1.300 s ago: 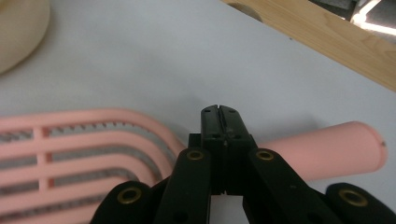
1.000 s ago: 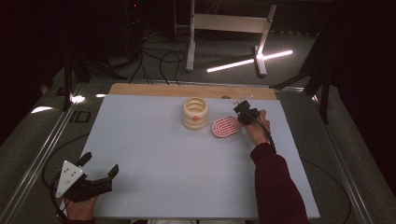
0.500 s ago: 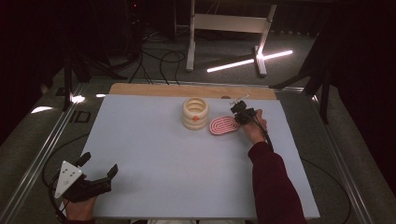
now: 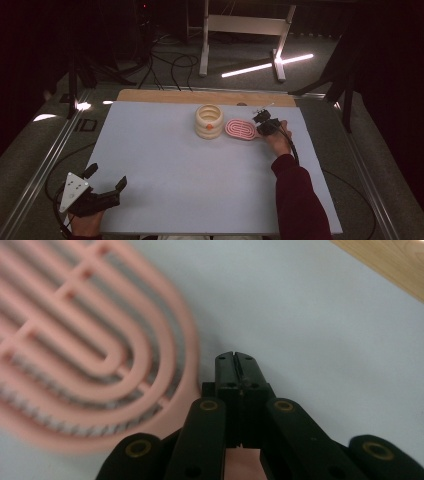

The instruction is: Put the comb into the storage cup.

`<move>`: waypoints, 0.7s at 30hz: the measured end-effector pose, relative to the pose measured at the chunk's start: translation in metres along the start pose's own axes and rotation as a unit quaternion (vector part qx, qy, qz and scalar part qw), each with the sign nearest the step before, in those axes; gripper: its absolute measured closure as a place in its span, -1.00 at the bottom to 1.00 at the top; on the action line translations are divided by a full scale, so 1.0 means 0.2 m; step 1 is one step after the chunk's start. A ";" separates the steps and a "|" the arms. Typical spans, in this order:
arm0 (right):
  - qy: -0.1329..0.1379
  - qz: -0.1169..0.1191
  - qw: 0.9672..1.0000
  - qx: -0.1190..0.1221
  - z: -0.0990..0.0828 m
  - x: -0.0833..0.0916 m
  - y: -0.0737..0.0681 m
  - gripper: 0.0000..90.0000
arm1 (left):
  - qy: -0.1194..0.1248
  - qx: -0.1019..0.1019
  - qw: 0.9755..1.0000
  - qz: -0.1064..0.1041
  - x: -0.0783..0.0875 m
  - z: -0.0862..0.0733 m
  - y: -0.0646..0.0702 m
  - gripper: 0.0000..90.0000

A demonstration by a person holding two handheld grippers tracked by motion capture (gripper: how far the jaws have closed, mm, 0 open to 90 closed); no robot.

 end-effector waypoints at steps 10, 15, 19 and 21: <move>-0.002 0.005 1.000 -0.002 -0.07 0.04 0.00 1.00 | 0.000 -0.001 1.000 -0.001 0.00 0.00 0.01 -1.00; -0.001 0.009 1.000 -0.002 -0.09 0.06 -0.01 1.00 | 0.000 -0.002 1.000 -0.001 0.00 0.00 0.01 -1.00; 0.001 0.014 1.000 -0.007 -0.10 0.07 -0.02 1.00 | -0.001 -0.002 1.000 0.000 0.00 0.00 0.01 -1.00; 0.002 0.017 1.000 -0.010 -0.11 0.07 -0.02 1.00 | -0.001 -0.002 1.000 0.000 0.00 0.00 0.01 -1.00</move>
Point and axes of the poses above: each handheld gripper's, and its own axes: x roughly backward along the jaws, z roughly out of its top, y roughly to its right, the point moved 8 cm from there along -x, roughly forward along the jaws, and after that the axes turned 8 degrees about -z, right-handed, at the moved point
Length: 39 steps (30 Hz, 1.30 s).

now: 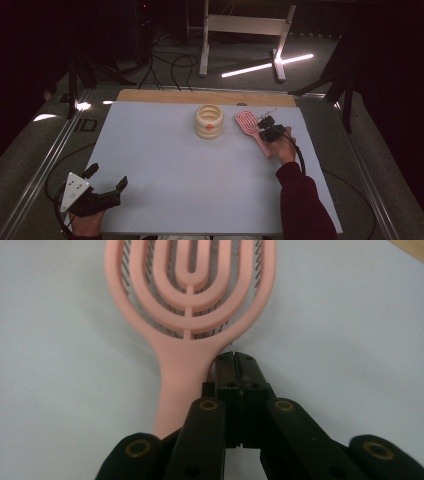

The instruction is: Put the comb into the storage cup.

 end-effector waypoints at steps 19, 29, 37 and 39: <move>0.079 0.011 0.996 -0.046 -0.02 0.21 0.04 0.65 | 0.000 0.000 1.000 0.001 0.00 0.00 0.00 -1.00; 0.186 0.039 0.979 -0.077 -0.08 0.53 0.02 0.13 | -0.003 0.000 1.000 0.000 0.00 0.00 0.00 -1.00; 0.271 0.033 0.957 -0.093 -0.20 0.80 -0.07 -0.47 | -0.004 0.001 1.000 0.001 0.00 0.00 0.00 -1.00; 0.285 0.031 0.953 -0.097 -0.22 0.83 -0.08 -0.57 | -0.003 0.001 1.000 0.002 0.00 0.00 0.00 -1.00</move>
Point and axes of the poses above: each handheld gripper's, and its own axes: x roughly backward along the jaws, z roughly out of its top, y roughly to its right, the point moved 8 cm from there along -x, roughly forward along the jaws, and after that the axes turned 8 degrees about -z, right-handed, at the moved point
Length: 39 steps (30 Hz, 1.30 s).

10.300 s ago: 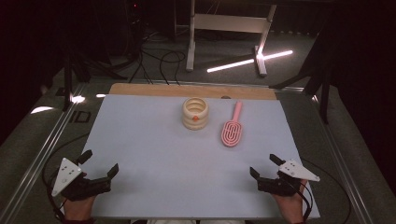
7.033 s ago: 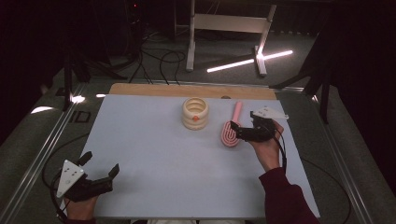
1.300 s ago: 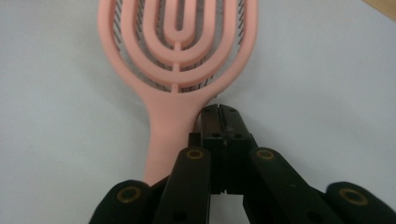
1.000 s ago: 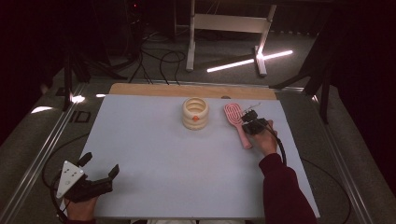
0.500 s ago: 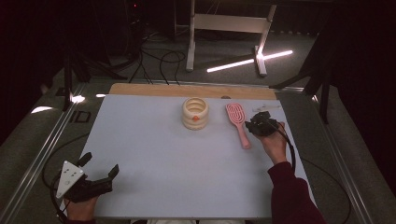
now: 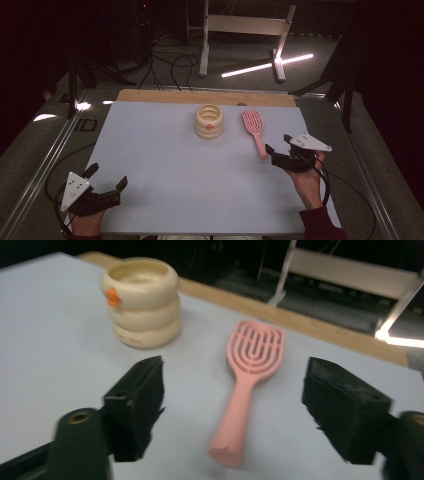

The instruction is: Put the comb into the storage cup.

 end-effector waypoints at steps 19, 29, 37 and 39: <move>0.074 -0.003 0.997 -0.021 -0.09 0.24 -0.08 -0.76 | 0.004 -0.004 1.000 0.000 0.01 0.02 -0.02 -1.00; 0.067 0.010 0.997 -0.025 -0.13 0.25 -0.14 -0.76 | 0.004 -0.017 1.000 -0.014 -0.02 0.05 0.00 -1.00; 0.048 0.004 0.998 -0.033 -0.16 0.23 -0.13 -0.76 | -0.003 -0.022 1.000 -0.020 -0.05 0.03 0.01 -1.00; 0.042 0.002 0.999 -0.032 -0.17 0.23 -0.13 -0.76 | -0.002 -0.021 1.000 -0.021 -0.06 0.03 0.01 -1.00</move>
Point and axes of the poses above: each handheld gripper's, and its own axes: x roughly backward along the jaws, z roughly out of its top, y roughly to its right, the point moved 8 cm from there along -x, roughly forward along the jaws, and after that the axes turned 8 degrees about -z, right-handed, at the moved point
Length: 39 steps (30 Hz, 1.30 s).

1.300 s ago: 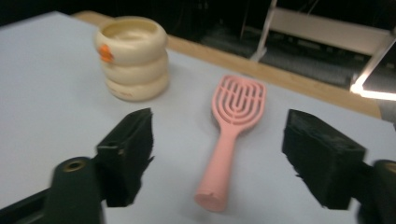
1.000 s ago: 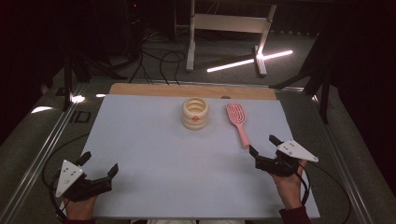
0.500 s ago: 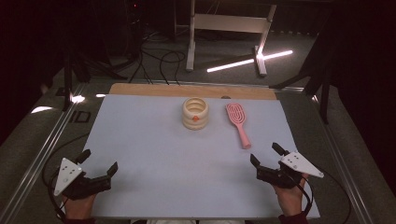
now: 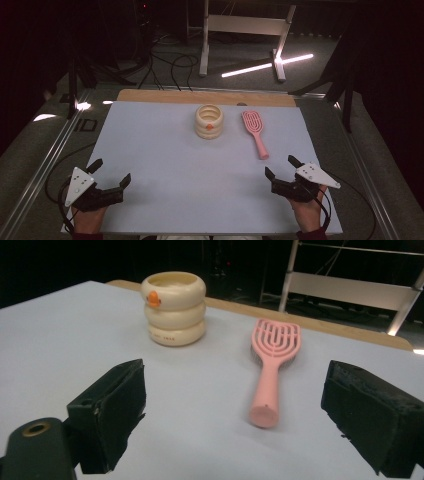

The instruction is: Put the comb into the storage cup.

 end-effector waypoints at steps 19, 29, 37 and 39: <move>-0.051 -0.002 0.999 -0.004 0.03 -0.04 0.01 -0.78 | -0.002 -0.001 1.000 0.004 -0.06 0.02 -0.02 -1.00; -0.062 0.008 0.998 -0.010 0.15 -0.08 -0.02 -0.78 | -0.007 -0.004 1.000 0.007 -0.06 0.01 -0.03 -1.00; -0.096 0.007 0.995 -0.025 0.21 -0.14 0.00 -0.79 | -0.008 0.000 1.000 0.007 -0.06 -0.01 -0.03 -1.00; -0.100 0.004 0.995 -0.021 0.22 -0.16 0.00 -0.79 | -0.007 0.002 1.000 0.007 -0.06 -0.01 -0.03 -1.00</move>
Point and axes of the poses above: each handheld gripper's, and its own axes: x roughly backward along the jaws, z roughly out of its top, y roughly to its right, the point moved 8 cm from there along -x, roughly forward along the jaws, and after that the axes turned 8 degrees about -z, right-handed, at the moved point
